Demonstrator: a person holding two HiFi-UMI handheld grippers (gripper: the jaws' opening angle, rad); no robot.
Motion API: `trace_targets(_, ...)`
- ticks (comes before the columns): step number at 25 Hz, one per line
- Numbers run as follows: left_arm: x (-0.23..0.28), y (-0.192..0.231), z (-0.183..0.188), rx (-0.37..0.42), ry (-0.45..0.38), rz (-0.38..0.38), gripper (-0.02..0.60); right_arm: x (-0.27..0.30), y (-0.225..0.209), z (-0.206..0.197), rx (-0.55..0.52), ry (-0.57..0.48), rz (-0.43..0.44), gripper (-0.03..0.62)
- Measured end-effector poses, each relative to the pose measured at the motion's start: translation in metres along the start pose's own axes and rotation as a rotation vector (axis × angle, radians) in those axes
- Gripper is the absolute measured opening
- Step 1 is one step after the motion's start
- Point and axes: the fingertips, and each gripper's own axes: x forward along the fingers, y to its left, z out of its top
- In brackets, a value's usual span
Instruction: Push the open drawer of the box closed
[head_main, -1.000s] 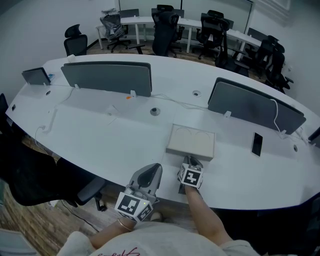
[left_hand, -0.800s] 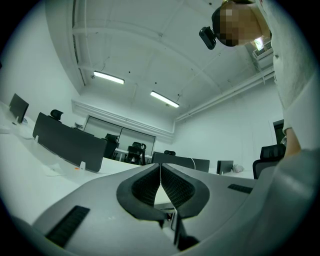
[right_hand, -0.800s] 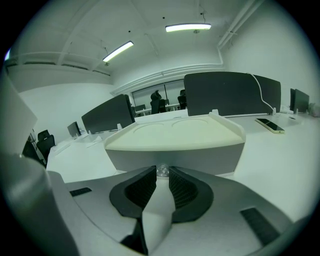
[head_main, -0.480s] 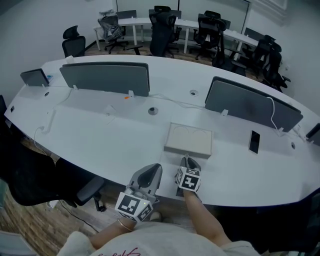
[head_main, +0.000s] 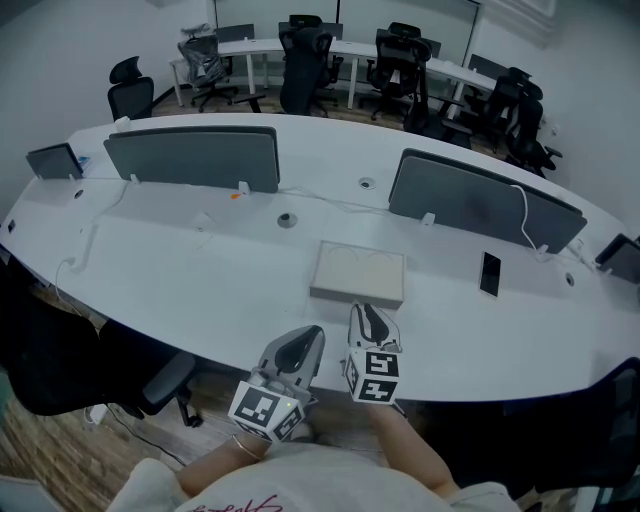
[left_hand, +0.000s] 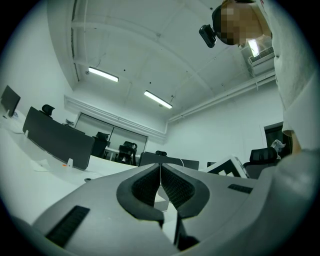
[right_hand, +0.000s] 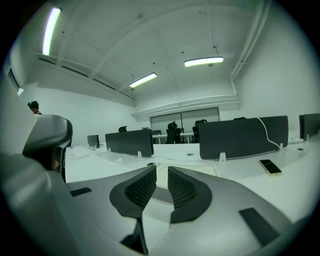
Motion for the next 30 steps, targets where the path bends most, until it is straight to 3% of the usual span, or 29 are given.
trace_targets(4, 0.004, -0.011, 0.002, 0.000, -0.003, -0.023, 0.020, -0.026, 0.009, 0.037, -0.097, -0.102, 0.012, 0.078)
trace_targets(13, 0.012, -0.028, 0.004, 0.008, -0.014, -0.065, 0.020, -0.066, 0.014, 0.084, -0.136, -0.253, 0.032, 0.061)
trace_targets(30, 0.015, -0.038, 0.011, 0.027, -0.031, -0.066, 0.019, -0.094, 0.006, 0.110, -0.122, -0.340, 0.022, 0.025)
